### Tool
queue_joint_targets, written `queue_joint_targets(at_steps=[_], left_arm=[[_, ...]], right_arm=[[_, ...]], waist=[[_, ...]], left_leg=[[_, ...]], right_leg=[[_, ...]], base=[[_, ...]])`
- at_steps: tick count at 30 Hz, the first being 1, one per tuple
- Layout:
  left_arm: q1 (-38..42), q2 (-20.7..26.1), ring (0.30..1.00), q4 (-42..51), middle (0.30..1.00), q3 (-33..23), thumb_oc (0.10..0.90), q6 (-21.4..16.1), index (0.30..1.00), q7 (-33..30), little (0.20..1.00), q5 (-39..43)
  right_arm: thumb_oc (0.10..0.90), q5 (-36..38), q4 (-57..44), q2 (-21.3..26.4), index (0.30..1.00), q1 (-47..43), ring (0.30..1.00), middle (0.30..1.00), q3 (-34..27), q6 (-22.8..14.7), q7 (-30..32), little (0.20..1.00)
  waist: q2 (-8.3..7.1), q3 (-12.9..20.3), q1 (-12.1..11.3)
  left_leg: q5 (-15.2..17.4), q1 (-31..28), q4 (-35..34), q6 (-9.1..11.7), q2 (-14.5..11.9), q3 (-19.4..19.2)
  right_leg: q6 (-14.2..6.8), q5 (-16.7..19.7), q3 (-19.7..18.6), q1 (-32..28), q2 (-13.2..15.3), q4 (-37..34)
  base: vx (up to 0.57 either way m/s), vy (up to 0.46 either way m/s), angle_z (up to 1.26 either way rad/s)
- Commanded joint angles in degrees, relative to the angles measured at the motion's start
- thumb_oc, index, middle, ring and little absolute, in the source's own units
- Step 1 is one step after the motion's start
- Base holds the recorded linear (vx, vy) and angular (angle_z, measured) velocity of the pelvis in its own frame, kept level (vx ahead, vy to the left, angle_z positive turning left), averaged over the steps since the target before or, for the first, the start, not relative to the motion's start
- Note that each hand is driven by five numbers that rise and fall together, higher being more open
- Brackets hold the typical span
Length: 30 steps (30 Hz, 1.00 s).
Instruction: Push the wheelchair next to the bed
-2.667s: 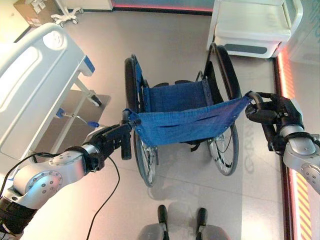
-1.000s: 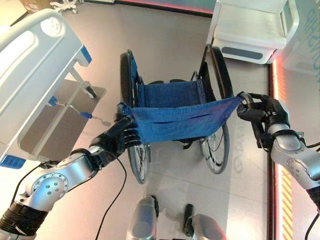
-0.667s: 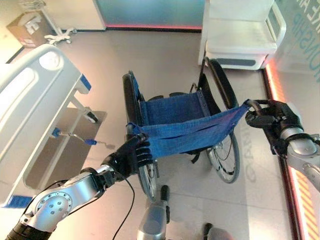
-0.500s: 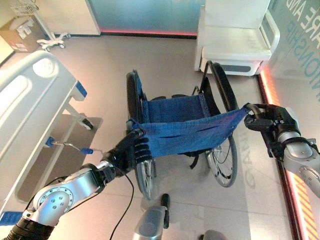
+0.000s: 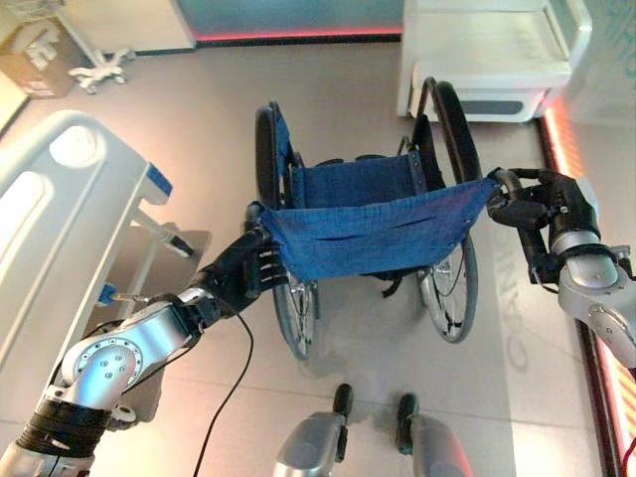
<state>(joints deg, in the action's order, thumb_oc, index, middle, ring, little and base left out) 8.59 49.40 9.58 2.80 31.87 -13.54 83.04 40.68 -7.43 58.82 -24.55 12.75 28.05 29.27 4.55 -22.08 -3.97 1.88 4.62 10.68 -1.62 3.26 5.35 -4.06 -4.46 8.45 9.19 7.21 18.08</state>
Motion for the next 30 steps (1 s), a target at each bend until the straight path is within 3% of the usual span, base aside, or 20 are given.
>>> queue_joint_targets(at_steps=[1, 3, 5, 7, 8, 9, 10, 11, 13, 15, 17, 18, 19, 20, 21, 23, 24, 27, 28, 30], left_arm=[[-0.87, 6.21, 0.300, 5.94, 0.300, -6.00, 0.400, -6.31, 0.300, 0.78, 0.300, 1.17], [-2.00, 6.06, 0.300, 6.30, 0.300, -6.99, 0.400, -6.09, 0.300, 1.43, 0.300, 0.64], [-3.42, 5.03, 0.300, 6.63, 0.300, -8.26, 0.400, -5.68, 0.300, 1.67, 0.300, 0.49], [-4.76, 3.86, 0.300, 7.33, 0.300, -9.26, 0.400, -5.03, 0.300, 1.82, 0.300, 0.26], [-5.51, 3.32, 0.300, 7.96, 0.300, -9.75, 0.400, -4.56, 0.300, 1.56, 0.300, 0.34], [-6.08, 3.09, 0.300, 8.40, 0.300, -10.27, 0.400, -4.17, 0.300, 1.34, 0.300, 0.41], [-6.37, 2.88, 0.300, 8.75, 0.300, -10.55, 0.400, -4.00, 0.300, 1.08, 0.300, 0.66], [-6.89, 2.49, 0.300, 9.00, 0.300, -11.03, 0.400, -3.64, 0.300, 1.10, 0.300, 0.76], [-6.88, 2.41, 0.300, 9.21, 0.300, -12.09, 0.400, -2.33, 0.300, 0.68, 0.300, 1.36], [-8.08, 2.50, 0.300, 9.28, 0.300, -13.45, 0.400, -2.14, 0.300, 0.38, 0.300, 1.44], [-9.47, 2.97, 0.300, 9.11, 0.300, -14.90, 0.400, -2.72, 0.300, 0.37, 0.300, 1.62], [-9.67, 2.96, 0.300, 9.17, 0.300, -15.05, 0.400, -2.72, 0.300, 0.38, 0.300, 1.64], [-11.22, 4.34, 0.300, 8.20, 0.300, -16.62, 0.400, -3.40, 0.300, 1.18, 0.300, 2.45], [-11.32, 4.33, 0.300, 7.93, 0.300, -16.57, 0.400, -3.54, 0.300, 1.29, 0.300, 2.27], [-11.57, 3.80, 0.300, 7.47, 0.300, -15.89, 0.400, -4.05, 0.300, 1.51, 0.300, 1.21], [-11.67, 3.54, 0.300, 7.31, 0.300, -15.62, 0.400, -4.34, 0.300, 1.72, 0.300, 0.69], [-11.76, 2.74, 0.300, 7.63, 0.300, -14.53, 0.400, -5.55, 0.300, 1.17, 0.300, -0.66], [-11.15, 2.27, 0.300, 7.41, 0.300, -14.20, 0.400, -5.90, 0.300, 0.97, 0.300, -1.62], [-10.21, 2.53, 0.300, 6.78, 0.300, -14.20, 0.400, -5.92, 0.300, 0.78, 0.300, -2.06], [-9.47, 2.92, 0.300, 6.46, 0.300, -14.29, 0.400, -5.65, 0.300, 0.40, 0.300, -1.70]], right_arm=[[0.400, 2.77, -6.89, -0.64, 0.300, -0.95, 0.300, 0.300, 1.69, -4.17, -8.99, 0.300], [0.400, 3.12, -7.19, -0.40, 0.300, -0.44, 0.300, 0.300, 0.38, -3.60, -9.56, 0.300], [0.400, 3.46, -6.74, -0.40, 0.300, -1.12, 0.300, 0.300, 0.22, -2.77, -10.16, 0.300], [0.400, 4.29, -6.50, 0.31, 0.300, -1.39, 0.300, 0.300, -0.41, -1.38, -10.33, 0.300], [0.400, 4.60, -6.50, 1.07, 0.300, -1.59, 0.300, 0.300, -0.51, -0.71, -10.36, 0.300], [0.400, 4.90, -6.51, 2.01, 0.300, -2.21, 0.300, 0.300, -0.30, -0.26, -10.42, 0.300], [0.400, 5.15, -6.51, 2.69, 0.300, -2.61, 0.300, 0.300, -0.02, -0.13, -10.31, 0.300], [0.400, 5.96, -6.35, 3.59, 0.300, -3.32, 0.300, 0.300, 0.25, 0.08, -9.99, 0.300], [0.400, 7.36, -6.02, 4.20, 0.300, -3.88, 0.300, 0.300, 0.21, 0.30, -9.39, 0.300], [0.400, 7.58, -6.64, 4.15, 0.300, -3.76, 0.300, 0.300, 0.07, 0.50, -9.82, 0.300], [0.400, 6.99, -7.26, 4.01, 0.300, -4.28, 0.300, 0.300, 0.48, 0.89, -11.05, 0.300], [0.400, 6.93, -7.22, 3.94, 0.300, -4.40, 0.300, 0.300, 0.64, 0.89, -11.11, 0.300], [0.400, 6.61, -5.98, 3.62, 0.300, -6.19, 0.300, 0.300, 2.55, 0.30, -12.29, 0.300], [0.400, 6.40, -5.32, 3.29, 0.300, -6.61, 0.300, 0.300, 3.27, -0.20, -12.42, 0.300], [0.400, 5.55, -3.52, 1.95, 0.300, -7.47, 0.300, 0.300, 5.02, -1.64, -12.67, 0.300], [0.400, 5.25, -3.02, 1.58, 0.300, -7.66, 0.300, 0.300, 5.54, -2.17, -12.78, 0.300], [0.400, 4.22, -3.28, 0.42, 0.300, -6.61, 0.300, 0.300, 5.95, -3.11, -13.01, 0.300], [0.400, 2.97, -3.75, -0.40, 0.300, -5.49, 0.300, 0.300, 5.99, -3.98, -13.85, 0.300], [0.400, 1.44, -3.39, -2.55, 0.300, -5.34, 0.300, 0.300, 7.20, -5.63, -14.54, 0.300], [0.400, 0.62, -3.22, -3.87, 0.300, -5.22, 0.300, 0.300, 7.58, -6.77, -15.32, 0.300]], waist=[[-7.41, 2.56, 1.57], [-7.44, 3.19, 1.58], [-7.34, 4.72, 1.43], [-6.89, 6.71, 1.83], [-6.22, 7.71, 2.02], [-6.53, 8.69, 2.19], [-6.46, 8.94, 1.96], [-7.17, 9.11, 1.55], [-8.02, 8.05, 0.31], [-7.99, 6.35, -1.44], [-7.79, 5.80, -2.33], [-7.85, 5.51, -2.59], [-6.48, 5.36, -4.48], [-5.91, 5.41, -5.03], [-4.67, 5.55, -6.40], [-4.72, 5.18, -6.76], [-3.95, 5.49, -7.72], [-3.89, 5.89, -8.38], [-4.46, 7.42, -9.12], [-5.13, 8.18, -9.67]], left_leg=[[13.87, -5.07, 12.20, -1.56, 3.19, -7.15], [15.79, -7.49, 12.11, -2.09, 2.50, -5.82], [14.67, -8.85, 12.94, -1.57, 1.51, -5.04], [10.14, -11.37, 14.89, 0.42, -0.22, -3.85], [5.29, -12.39, 18.16, 2.34, -2.02, -3.52], [-0.51, -11.47, 22.99, 3.98, -2.81, -3.50], [-3.45, -9.94, 29.35, 5.01, -2.84, -3.51], [-6.55, -5.00, 38.41, 5.92, -0.97, -3.50], [-6.00, 3.67, 47.06, 5.21, 0.60, -5.14], [-3.19, 8.53, 43.57, 3.72, 2.07, -5.97], [-2.66, 8.91, 35.27, 2.82, 2.01, -6.96], [-2.50, 8.24, 34.94, 2.77, 1.97, -7.32], [-8.18, 9.96, 16.36, 3.57, -1.20, -8.55], [-10.18, 10.42, 11.93, 4.27, -1.70, -8.42], [-14.83, 12.03, 2.11, 5.88, -2.89, -9.11], [-16.17, 11.35, -0.41, 6.21, -2.87, -9.63], [-18.47, 12.65, -8.34, 7.02, -3.88, -11.54], [-17.13, 12.27, -10.53, 6.48, -3.30, -13.16], [-13.58, 10.41, -9.89, 4.73, -2.18, -11.53], [-11.84, 9.87, -7.83, 3.27, -1.17, -10.82]], right_leg=[[-6.72, 16.88, -1.52, 3.34, 5.43, -17.07], [-6.89, 15.61, -1.30, 2.90, 4.66, -15.70], [-6.42, 13.69, -0.63, 2.17, 3.03, -13.47], [-4.74, 11.99, -0.25, 2.03, 0.86, -10.76], [-3.29, 10.97, 0.98, 1.26, -0.52, -10.09], [-1.64, 10.16, 2.18, 0.01, -1.11, -10.63], [-0.23, 9.03, 2.71, -1.54, -2.05, -10.87], [1.33, 7.65, 2.85, -3.47, -2.42, -11.11], [2.51, 6.09, 3.61, -6.90, -3.08, -11.28], [2.33, 5.41, 2.99, -10.02, -4.41, -11.49], [1.94, 4.59, 2.08, -11.47, -5.61, -11.32], [1.88, 4.46, 1.70, -11.85, -5.54, -11.28], [2.41, 2.10, 0.86, -15.07, -8.63, -11.48], [2.58, 1.38, 0.71, -16.00, -9.53, -11.48], [3.11, -0.65, 0.11, -19.15, -11.75, -11.73], [3.19, -1.33, -0.08, -20.40, -11.80, -11.79], [3.69, -4.73, -1.30, -24.52, -13.63, -11.15], [3.44, -8.18, -1.97, -26.56, -13.67, -8.74], [1.53, -8.39, -2.81, -27.23, -12.78, -3.75], [0.18, -7.57, -3.45, -28.01, -12.09, -0.37]], base=[[0.71, -0.334, 0.91], [0.58, -0.276, 0.94], [0.54, -0.251, 0.42], [0.49, -0.220, 0.20], [0.42, -0.244, 0.48], [0.46, -0.294, 0.63], [0.47, -0.341, 0.78], [0.38, -0.294, 0.66], [0.34, -0.258, 0.24], [0.40, -0.157, 0.04], [0.34, -0.066, 0.08], [0.59, -0.031, -0.29], [0.51, 0.015, -0.36], [0.86, 0.027, -0.33], [0.56, 0.021, -0.39], [0.54, 0.017, -0.49], [0.60, 0.037, -0.36], [0.60, 0.062, -0.15], [0.59, 0.079, -0.09], [0.52, 0.064, -0.44]])
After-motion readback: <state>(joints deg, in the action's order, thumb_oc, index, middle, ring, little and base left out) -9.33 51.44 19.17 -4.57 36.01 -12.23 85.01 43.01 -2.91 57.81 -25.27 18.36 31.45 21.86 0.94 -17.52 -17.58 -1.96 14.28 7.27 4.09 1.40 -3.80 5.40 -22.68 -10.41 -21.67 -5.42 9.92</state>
